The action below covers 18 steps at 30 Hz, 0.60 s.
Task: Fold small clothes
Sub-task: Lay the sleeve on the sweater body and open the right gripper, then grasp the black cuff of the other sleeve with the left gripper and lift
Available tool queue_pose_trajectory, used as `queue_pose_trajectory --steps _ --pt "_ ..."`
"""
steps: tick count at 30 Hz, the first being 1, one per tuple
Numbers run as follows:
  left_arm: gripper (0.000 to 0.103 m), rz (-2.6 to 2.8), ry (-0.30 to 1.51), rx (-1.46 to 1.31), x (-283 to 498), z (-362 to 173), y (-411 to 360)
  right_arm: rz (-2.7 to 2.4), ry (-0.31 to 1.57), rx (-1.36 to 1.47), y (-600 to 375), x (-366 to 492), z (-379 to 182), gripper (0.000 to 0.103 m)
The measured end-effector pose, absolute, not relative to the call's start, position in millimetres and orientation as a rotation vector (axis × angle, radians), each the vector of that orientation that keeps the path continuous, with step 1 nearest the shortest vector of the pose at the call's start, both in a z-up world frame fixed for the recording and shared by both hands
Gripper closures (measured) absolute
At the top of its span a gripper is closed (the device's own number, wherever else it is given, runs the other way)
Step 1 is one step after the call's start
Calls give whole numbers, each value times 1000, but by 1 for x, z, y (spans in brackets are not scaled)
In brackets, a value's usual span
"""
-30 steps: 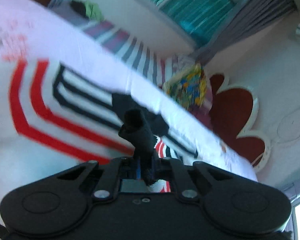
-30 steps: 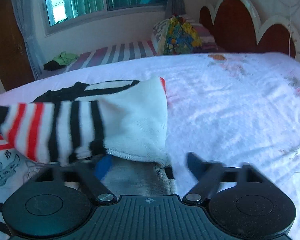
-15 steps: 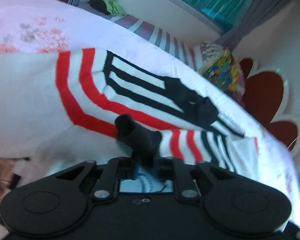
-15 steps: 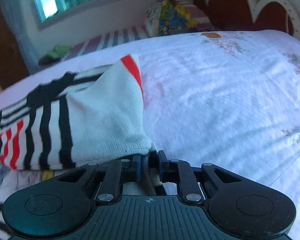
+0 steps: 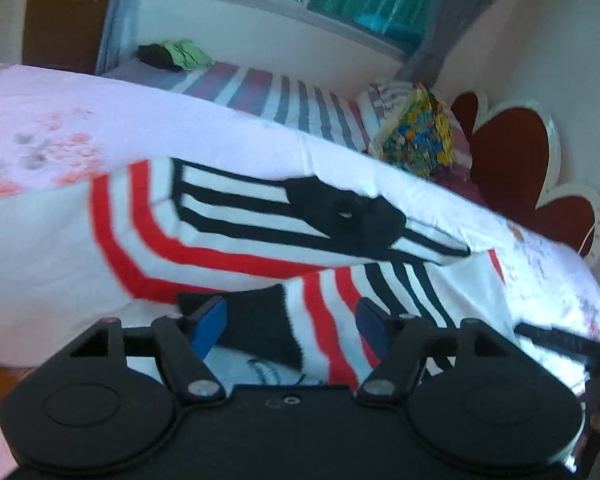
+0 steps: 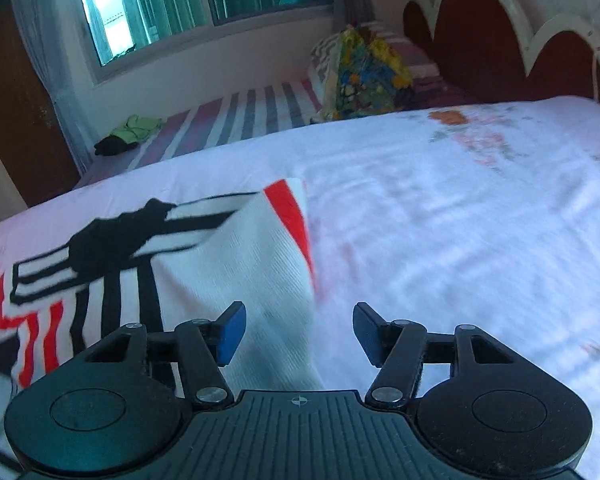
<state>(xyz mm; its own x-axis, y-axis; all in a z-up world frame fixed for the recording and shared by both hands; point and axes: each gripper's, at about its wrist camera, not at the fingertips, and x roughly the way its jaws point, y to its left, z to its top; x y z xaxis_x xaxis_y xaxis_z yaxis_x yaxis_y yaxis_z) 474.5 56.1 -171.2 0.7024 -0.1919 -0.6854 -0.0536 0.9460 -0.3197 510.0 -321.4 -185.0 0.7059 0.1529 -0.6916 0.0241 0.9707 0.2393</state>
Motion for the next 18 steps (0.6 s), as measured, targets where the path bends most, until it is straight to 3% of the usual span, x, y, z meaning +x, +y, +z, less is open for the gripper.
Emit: queue_pose_trajectory --steps 9,10,11,16,18 --pt "35 -49 842 -228 496 -200 51 40 830 322 -327 595 -207 46" --pt "35 -49 844 -226 498 -200 51 46 828 345 -330 598 -208 72" --pt "35 -49 844 -226 499 -201 51 42 828 362 -333 599 -208 89" --pt "33 -49 826 -266 501 -191 49 -24 783 285 -333 590 -210 93" --pt "26 -59 818 -240 502 -190 44 -55 778 342 -341 588 -213 93"
